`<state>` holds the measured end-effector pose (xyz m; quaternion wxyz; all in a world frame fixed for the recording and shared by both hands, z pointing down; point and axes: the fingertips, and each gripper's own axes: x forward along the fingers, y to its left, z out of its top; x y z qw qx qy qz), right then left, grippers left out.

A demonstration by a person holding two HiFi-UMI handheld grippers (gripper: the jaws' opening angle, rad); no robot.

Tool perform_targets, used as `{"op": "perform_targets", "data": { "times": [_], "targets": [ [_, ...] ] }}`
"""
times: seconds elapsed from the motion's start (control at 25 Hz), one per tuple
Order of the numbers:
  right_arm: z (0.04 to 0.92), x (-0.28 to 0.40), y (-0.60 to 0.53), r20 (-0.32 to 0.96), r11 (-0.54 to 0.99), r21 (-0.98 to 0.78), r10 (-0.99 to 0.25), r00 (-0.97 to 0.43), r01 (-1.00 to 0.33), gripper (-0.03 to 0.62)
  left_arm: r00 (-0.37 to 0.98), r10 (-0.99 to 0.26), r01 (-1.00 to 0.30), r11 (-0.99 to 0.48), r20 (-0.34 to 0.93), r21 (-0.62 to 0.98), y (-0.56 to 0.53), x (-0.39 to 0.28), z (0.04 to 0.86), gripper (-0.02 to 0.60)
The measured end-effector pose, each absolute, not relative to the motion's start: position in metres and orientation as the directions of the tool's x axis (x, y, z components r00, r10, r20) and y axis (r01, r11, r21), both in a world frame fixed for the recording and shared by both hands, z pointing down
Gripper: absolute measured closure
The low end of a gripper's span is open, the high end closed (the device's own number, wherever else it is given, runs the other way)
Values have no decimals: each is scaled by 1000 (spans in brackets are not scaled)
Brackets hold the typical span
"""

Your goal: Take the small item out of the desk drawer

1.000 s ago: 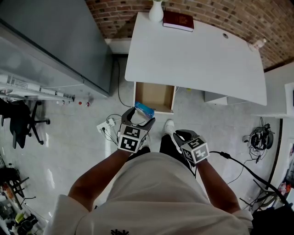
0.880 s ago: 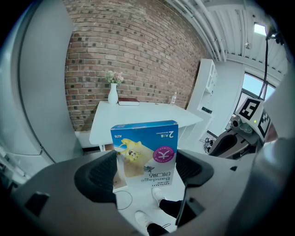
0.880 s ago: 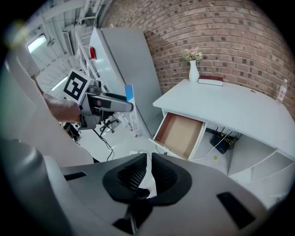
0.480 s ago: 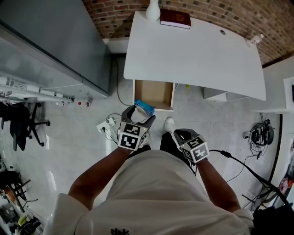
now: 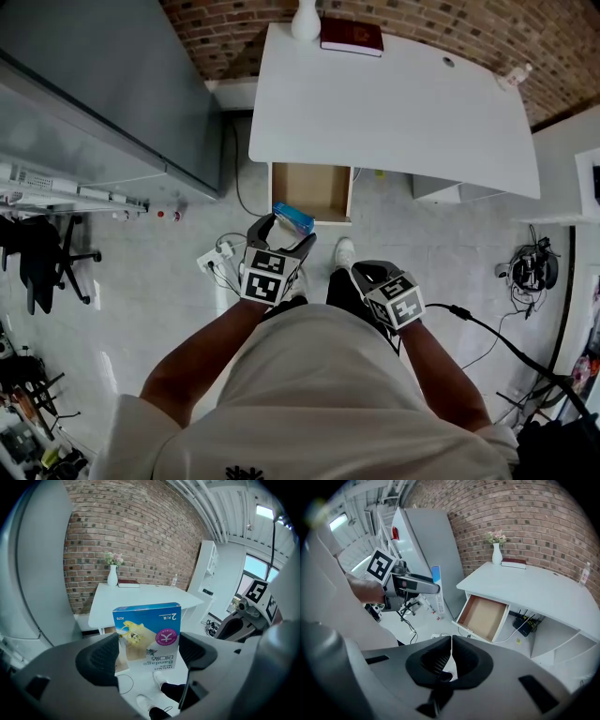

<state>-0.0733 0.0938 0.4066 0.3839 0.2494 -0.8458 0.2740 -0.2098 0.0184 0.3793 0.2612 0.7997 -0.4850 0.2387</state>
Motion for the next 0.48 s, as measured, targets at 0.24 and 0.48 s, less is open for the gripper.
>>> {"op": "perform_targets", "data": {
  "times": [0.24, 0.48],
  "targets": [
    [407, -77, 86, 810, 711, -269, -198, -552, -649, 557, 419, -644, -898, -399, 640, 187, 15, -213, 380, 190],
    [406, -80, 77, 821, 706, -266, -191, -538, -657, 557, 416, -641, -899, -397, 645, 186, 9, -214, 385, 190]
  ]
}}
